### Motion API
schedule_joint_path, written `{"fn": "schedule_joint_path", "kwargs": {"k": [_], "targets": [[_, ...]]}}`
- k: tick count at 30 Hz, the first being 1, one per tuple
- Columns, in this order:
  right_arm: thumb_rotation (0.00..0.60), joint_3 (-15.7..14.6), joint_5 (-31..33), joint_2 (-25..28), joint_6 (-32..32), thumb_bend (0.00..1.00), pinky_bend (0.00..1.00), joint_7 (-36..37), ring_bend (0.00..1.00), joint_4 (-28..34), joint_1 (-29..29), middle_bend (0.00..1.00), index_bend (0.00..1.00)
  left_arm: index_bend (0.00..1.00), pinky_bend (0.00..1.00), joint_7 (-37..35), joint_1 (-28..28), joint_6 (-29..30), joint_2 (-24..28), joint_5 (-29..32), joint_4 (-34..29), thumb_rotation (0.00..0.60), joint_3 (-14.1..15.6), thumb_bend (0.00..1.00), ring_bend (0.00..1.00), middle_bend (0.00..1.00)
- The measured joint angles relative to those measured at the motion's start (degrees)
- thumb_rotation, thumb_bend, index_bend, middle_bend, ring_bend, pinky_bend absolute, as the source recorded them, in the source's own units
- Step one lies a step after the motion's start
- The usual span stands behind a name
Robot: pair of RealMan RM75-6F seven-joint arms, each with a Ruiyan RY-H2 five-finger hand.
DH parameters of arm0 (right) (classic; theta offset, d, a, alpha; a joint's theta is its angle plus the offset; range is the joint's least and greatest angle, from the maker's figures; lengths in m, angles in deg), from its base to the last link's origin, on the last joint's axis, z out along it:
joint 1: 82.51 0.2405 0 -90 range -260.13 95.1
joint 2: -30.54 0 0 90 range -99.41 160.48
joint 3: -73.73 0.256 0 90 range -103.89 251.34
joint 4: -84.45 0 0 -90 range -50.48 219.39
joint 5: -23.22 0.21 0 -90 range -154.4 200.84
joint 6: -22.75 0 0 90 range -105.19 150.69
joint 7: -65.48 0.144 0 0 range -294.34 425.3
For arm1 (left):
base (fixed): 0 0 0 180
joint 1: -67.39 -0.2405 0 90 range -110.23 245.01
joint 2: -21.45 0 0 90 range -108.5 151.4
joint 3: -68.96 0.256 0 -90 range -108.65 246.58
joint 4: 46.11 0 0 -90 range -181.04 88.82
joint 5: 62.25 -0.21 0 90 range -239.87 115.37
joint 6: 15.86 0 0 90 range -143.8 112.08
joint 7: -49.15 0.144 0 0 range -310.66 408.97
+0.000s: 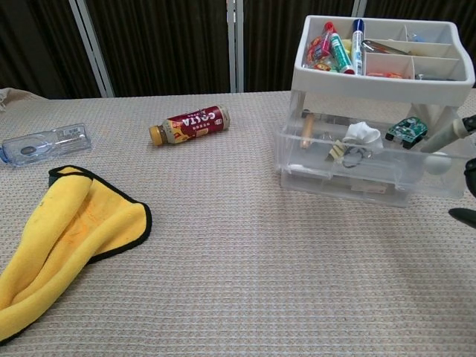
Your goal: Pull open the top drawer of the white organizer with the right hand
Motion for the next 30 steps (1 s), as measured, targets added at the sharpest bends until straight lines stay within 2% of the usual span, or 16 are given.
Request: {"fn": "schedule_joint_path", "kwargs": {"k": [8, 17, 20, 26, 30], "targets": [[0.6, -0.3, -1.2, 0.3, 0.6, 0.14, 0.55, -0.1, 0.75, 0.5, -0.4, 0.72, 0.22, 0.0, 0.0, -0.2, -0.1, 0.1, 0.1, 0.1, 0.0, 0.6, -0.1, 0.07, 0.0, 0.0], [0.6, -0.6, -5.9, 2.7, 3.9, 0.03, 0.55, -1.6, 0.75, 4.2, -1.5, 0.72, 0.21, 0.0, 0.0, -0.7, -0.3, 0.6, 0.3, 0.1, 0.0, 0.6, -0.1, 0.07, 0.0, 0.0], [0.6, 0.7, -6.0, 4.3, 4.4, 0.02, 0.55, -3.0, 0.75, 6.7, -1.3, 0.72, 0.21, 0.0, 0.0, -0.9, -0.4, 0.8, 0.4, 0.1, 0.0, 0.6, -0.2, 0.07, 0.0, 0.0], [0.6, 5.8, -2.8, 9.3, 2.8, 0.02, 0.57, -5.9, 0.79, 12.4, 1.2, 0.78, 0.21, 0.0, 0.0, -1.1, -0.5, 0.9, 0.5, 0.2, 0.0, 0.6, -0.3, 0.07, 0.0, 0.0], [0.6, 9.6, 0.8, 12.8, -1.4, 0.01, 0.63, -6.6, 0.89, 13.8, 4.7, 0.9, 0.25, 0.0, 0.0, -1.2, -0.5, 0.9, 0.5, 0.3, 0.0, 0.6, -0.3, 0.08, 0.0, 0.0]]}}
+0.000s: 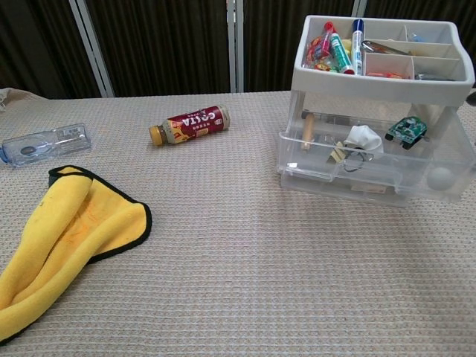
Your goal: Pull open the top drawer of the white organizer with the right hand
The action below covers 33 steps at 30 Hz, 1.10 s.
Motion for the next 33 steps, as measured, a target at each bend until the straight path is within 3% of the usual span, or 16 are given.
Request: {"fn": "schedule_joint_path", "kwargs": {"k": [4, 9, 18, 33], "targets": [[0.6, 2.6, 3.1, 2.0, -4.0, 0.0, 0.67, -2.2, 0.98, -1.0, 3.8, 0.99, 0.33, 0.0, 0.0, -0.2, 0.0, 0.0, 0.0, 0.1, 0.1, 0.6, 0.0, 0.08, 0.0, 0.0], [0.6, 3.6, 4.8, 2.0, -7.0, 0.0, 0.68, -7.2, 1.0, -3.2, 6.9, 1.0, 0.39, 0.0, 0.0, -0.3, 0.1, -0.2, 0.0, 0.2, 0.2, 0.6, -0.1, 0.08, 0.0, 0.0], [0.6, 4.5, 10.8, -0.9, -12.5, 0.0, 0.68, -15.2, 1.0, -7.3, 13.0, 1.0, 0.38, 0.0, 0.0, -0.7, 0.0, -0.2, 0.1, 0.4, 0.1, 0.6, -0.2, 0.08, 0.0, 0.0], [0.6, 4.0, 16.9, -5.4, -15.3, 0.0, 0.68, -23.5, 1.0, -13.4, 18.9, 1.0, 0.39, 0.0, 0.0, -1.9, 0.1, -0.5, 0.5, 0.7, 0.2, 0.6, -0.3, 0.08, 0.0, 0.0]]}}
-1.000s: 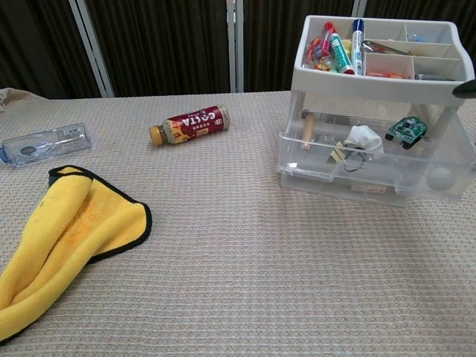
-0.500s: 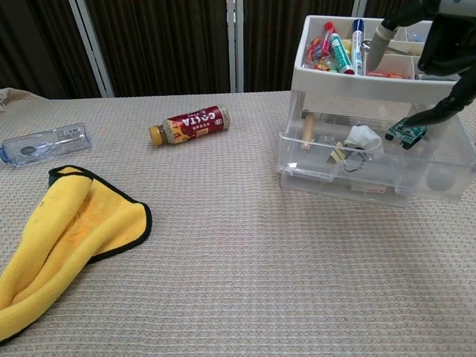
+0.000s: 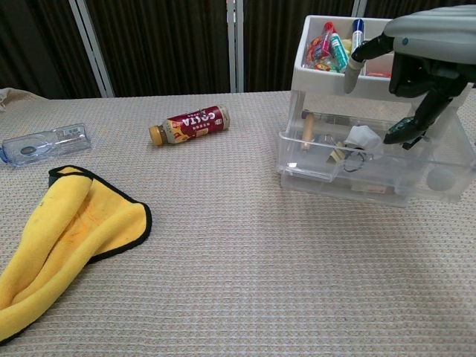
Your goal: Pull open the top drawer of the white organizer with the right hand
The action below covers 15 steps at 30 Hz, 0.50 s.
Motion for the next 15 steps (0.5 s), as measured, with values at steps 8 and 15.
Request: {"fn": "schedule_joint_path", "kwargs": {"k": [8, 15], "targets": [[0.6, -1.1, 0.6, -1.1, -0.3, 0.0, 0.68, 0.5, 1.0, -2.3, 1.8, 1.0, 0.43, 0.0, 0.0, 0.0, 0.1, -0.3, 0.0, 0.3, 0.0, 0.6, -0.1, 0.08, 0.0, 0.0], [0.6, -2.4, 1.5, -2.2, -0.5, 0.01, 0.68, 0.5, 1.0, -4.1, 2.7, 1.0, 0.43, 0.0, 0.0, -0.1, 0.2, -0.5, 0.0, 0.4, 0.0, 0.6, -0.1, 0.08, 0.0, 0.0]]}}
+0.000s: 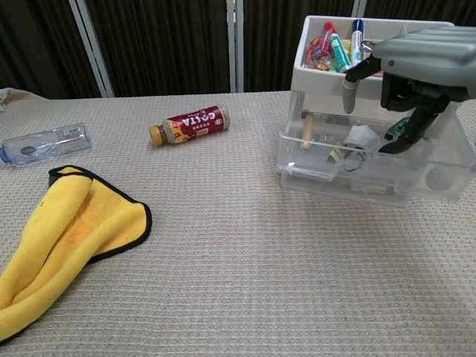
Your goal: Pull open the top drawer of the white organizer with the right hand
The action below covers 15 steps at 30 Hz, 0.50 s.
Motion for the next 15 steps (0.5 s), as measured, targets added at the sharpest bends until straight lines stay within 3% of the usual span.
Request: {"fn": "schedule_joint_path", "kwargs": {"k": [15], "targets": [[0.6, -1.2, 0.6, -3.1, 0.6, 0.16, 0.68, 0.5, 1.0, -2.9, 1.7, 1.0, 0.46, 0.0, 0.0, -0.7, 0.0, -0.1, 0.2, -0.2, 0.0, 0.6, 0.1, 0.08, 0.0, 0.0]]}}
